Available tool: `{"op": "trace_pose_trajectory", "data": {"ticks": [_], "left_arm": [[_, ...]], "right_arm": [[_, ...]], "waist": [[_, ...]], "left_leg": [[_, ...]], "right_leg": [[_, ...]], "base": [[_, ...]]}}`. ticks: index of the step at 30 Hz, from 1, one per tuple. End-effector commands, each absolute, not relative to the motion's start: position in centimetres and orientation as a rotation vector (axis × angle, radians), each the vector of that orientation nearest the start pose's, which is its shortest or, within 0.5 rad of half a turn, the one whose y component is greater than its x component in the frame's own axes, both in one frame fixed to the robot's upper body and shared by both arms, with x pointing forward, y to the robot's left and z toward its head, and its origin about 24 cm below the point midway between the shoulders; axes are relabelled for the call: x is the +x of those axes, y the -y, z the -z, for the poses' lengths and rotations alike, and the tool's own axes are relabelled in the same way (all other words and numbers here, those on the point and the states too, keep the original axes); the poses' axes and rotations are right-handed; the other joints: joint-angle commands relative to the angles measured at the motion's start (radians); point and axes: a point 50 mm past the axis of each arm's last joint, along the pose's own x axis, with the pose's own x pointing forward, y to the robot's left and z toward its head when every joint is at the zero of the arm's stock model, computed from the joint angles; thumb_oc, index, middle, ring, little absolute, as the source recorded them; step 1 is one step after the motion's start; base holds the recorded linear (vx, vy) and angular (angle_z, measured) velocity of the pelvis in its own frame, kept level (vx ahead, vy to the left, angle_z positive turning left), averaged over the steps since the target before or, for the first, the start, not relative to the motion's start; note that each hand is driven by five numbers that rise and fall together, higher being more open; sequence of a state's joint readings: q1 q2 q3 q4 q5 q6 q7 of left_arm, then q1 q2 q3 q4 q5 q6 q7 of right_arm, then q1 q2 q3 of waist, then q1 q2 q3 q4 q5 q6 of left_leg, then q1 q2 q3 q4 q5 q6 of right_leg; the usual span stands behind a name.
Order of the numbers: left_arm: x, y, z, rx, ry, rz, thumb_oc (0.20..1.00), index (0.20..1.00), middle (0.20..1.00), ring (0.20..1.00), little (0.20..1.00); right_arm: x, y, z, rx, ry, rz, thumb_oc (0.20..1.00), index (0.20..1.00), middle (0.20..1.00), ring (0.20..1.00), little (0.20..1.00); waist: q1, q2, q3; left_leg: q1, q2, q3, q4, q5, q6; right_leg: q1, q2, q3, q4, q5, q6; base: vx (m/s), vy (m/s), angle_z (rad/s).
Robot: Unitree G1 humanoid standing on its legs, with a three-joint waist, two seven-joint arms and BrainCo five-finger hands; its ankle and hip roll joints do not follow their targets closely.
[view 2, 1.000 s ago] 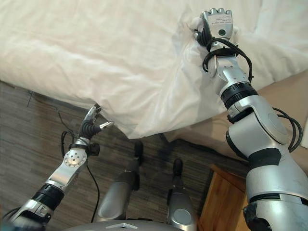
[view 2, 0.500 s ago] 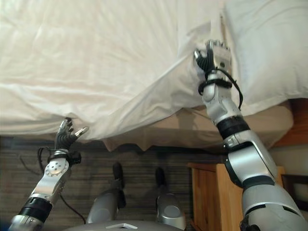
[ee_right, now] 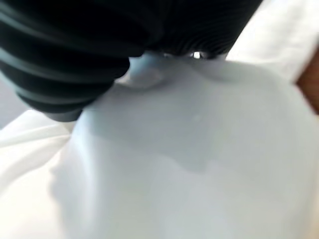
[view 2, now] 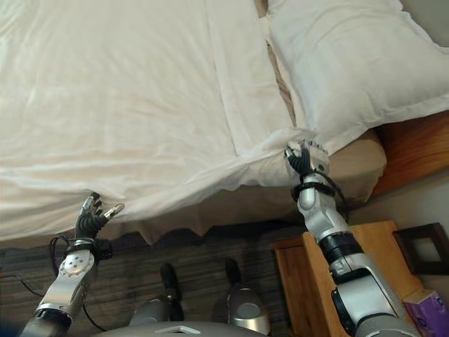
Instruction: Making the bed.
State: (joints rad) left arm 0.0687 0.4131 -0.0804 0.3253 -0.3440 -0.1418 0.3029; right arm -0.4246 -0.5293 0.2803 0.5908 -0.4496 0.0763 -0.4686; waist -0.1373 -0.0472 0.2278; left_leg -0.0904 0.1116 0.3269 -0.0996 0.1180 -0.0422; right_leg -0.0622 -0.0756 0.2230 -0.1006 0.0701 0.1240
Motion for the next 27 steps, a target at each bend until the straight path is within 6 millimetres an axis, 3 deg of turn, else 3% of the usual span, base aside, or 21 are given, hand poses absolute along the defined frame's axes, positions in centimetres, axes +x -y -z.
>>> {"op": "trace_pose_trajectory", "data": {"ticks": [1,3,5,6,7,8,12,15,17,21,23,24,25,27], "left_arm": [[24.7,-21.8,-0.8,0.069,-0.098,-0.157,1.000,1.000,1.000,1.000,1.000],[25.3,-21.3,-0.9,0.053,-0.090,-0.133,1.000,1.000,1.000,1.000,1.000],[25.6,-20.9,-0.9,0.047,-0.093,-0.112,1.000,1.000,1.000,1.000,1.000],[25.6,-20.8,-0.8,0.048,-0.102,-0.101,1.000,1.000,1.000,1.000,1.000],[25.6,-20.8,-0.8,0.048,-0.102,-0.101,1.000,1.000,1.000,1.000,1.000],[25.4,-20.4,-0.2,0.033,-0.134,-0.082,1.000,1.000,1.000,1.000,1.000],[24.6,-19.8,1.0,0.002,-0.193,-0.055,1.000,1.000,1.000,1.000,1.000],[24.0,-20.2,1.4,-0.027,-0.216,-0.062,1.000,1.000,1.000,1.000,1.000],[23.6,-20.5,1.6,-0.039,-0.226,-0.071,1.000,1.000,1.000,1.000,1.000],[23.3,-20.7,2.0,-0.029,-0.247,-0.083,1.000,1.000,1.000,1.000,1.000],[23.2,-21.2,2.3,-0.022,-0.266,-0.108,1.000,1.000,1.000,1.000,1.000],[23.1,-21.2,2.5,-0.016,-0.278,-0.115,1.000,1.000,1.000,1.000,1.000],[23.1,-21.3,2.7,-0.009,-0.293,-0.131,1.000,1.000,1.000,1.000,1.000],[23.0,-21.6,3.2,0.006,-0.321,-0.158,1.000,1.000,1.000,1.000,1.000]], "right_arm": [[32.4,26.1,-4.9,-1.116,-0.090,0.337,1.000,1.000,1.000,1.000,1.000],[29.4,27.9,1.1,-1.091,-0.403,0.308,1.000,1.000,1.000,1.000,1.000],[26.0,28.9,5.1,-1.040,-0.635,0.306,1.000,1.000,1.000,1.000,1.000],[24.2,29.2,6.7,-1.019,-0.729,0.307,1.000,1.000,1.000,1.000,1.000],[24.2,29.2,6.7,-1.019,-0.729,0.307,1.000,1.000,1.000,1.000,1.000],[19.9,29.5,9.7,-0.975,-0.928,0.298,1.000,1.000,1.000,1.000,1.000],[13.0,29.9,12.8,-0.859,-1.210,0.335,1.000,1.000,1.000,1.000,1.000],[9.7,31.0,13.3,-0.793,-1.318,0.403,1.000,1.000,1.000,1.000,1.000],[9.3,31.8,13.1,-0.779,-1.314,0.445,1.000,1.000,1.000,1.000,1.000],[10.8,33.2,11.9,-0.776,-1.218,0.510,1.000,1.000,1.000,1.000,1.000],[14.8,34.3,9.6,-0.710,-1.014,0.591,1.000,1.000,1.000,1.000,1.000],[16.4,34.2,8.6,-0.570,-0.907,0.656,0.890,0.890,0.890,0.890,0.890],[18.8,33.9,6.7,-0.384,-0.724,0.747,0.200,0.200,0.200,0.200,0.200],[21.1,33.2,4.6,-0.153,-0.537,0.798,0.200,0.200,0.200,0.200,0.200]], "waist": [[-0.020,-0.013,-0.050],[-0.020,-0.009,-0.038],[-0.012,-0.008,-0.035],[-0.009,-0.008,-0.034],[-0.010,-0.008,-0.034],[-0.001,-0.007,-0.033],[0.006,-0.007,-0.034],[0.008,-0.013,-0.035],[0.007,-0.021,-0.035],[0.002,-0.042,-0.042],[-0.006,-0.070,-0.053],[-0.011,-0.077,-0.056],[-0.015,-0.084,-0.063],[-0.022,-0.089,-0.067]], "left_leg": [[0.103,0.092,-0.008,0.012,-0.104,-0.080],[0.104,0.095,-0.013,0.012,-0.107,-0.082],[0.095,0.098,-0.019,0.012,-0.099,-0.086],[0.094,0.098,-0.025,0.012,-0.098,-0.087],[0.094,0.098,-0.026,0.012,-0.098,-0.087],[0.093,0.099,-0.034,0.012,-0.097,-0.089],[0.098,0.102,-0.052,0.012,-0.097,-0.091],[0.102,0.103,-0.062,0.012,-0.099,-0.092],[0.105,0.104,-0.064,0.012,-0.101,-0.093],[0.112,0.106,-0.064,0.012,-0.105,-0.094],[0.115,0.111,-0.060,0.012,-0.105,-0.095],[0.122,0.110,-0.060,0.012,-0.113,-0.093],[0.121,0.111,-0.059,0.012,-0.109,-0.094],[0.128,0.109,-0.057,0.012,-0.118,-0.093]], "right_leg": [[-0.057,0.023,-0.071,0.013,-0.044,0.025],[-0.050,0.022,-0.086,0.013,-0.051,0.027],[-0.053,0.022,-0.097,0.013,-0.050,0.024],[-0.049,0.022,-0.104,0.013,-0.054,0.023],[-0.049,0.022,-0.105,0.013,-0.054,0.023],[-0.039,0.023,-0.120,0.013,-0.061,0.021],[-0.016,0.017,-0.149,0.013,-0.074,0.018],[-0.002,0.014,-0.163,0.013,-0.079,0.016],[0.004,0.013,-0.168,0.013,-0.080,0.016],[0.011,0.013,-0.169,0.013,-0.079,0.018],[0.009,0.015,-0.163,0.013,-0.072,0.020],[0.015,0.016,-0.160,0.013,-0.076,0.022],[0.010,0.016,-0.155,0.013,-0.069,0.022],[0.014,0.013,-0.151,0.013,-0.070,0.025]], "base": [[0.00,-0.018,-0.06],[0.00,-0.022,-0.04],[0.00,-0.040,0.06],[0.01,-0.026,0.12],[0.04,-0.041,0.12],[0.03,-0.039,0.07],[0.04,-0.022,0.20],[0.04,-0.004,0.19],[0.01,0.002,0.13],[0.00,0.002,0.03],[0.01,-0.008,-0.06],[0.01,0.013,-0.06],[0.03,0.026,-0.03],[0.01,0.037,-0.04]]}}
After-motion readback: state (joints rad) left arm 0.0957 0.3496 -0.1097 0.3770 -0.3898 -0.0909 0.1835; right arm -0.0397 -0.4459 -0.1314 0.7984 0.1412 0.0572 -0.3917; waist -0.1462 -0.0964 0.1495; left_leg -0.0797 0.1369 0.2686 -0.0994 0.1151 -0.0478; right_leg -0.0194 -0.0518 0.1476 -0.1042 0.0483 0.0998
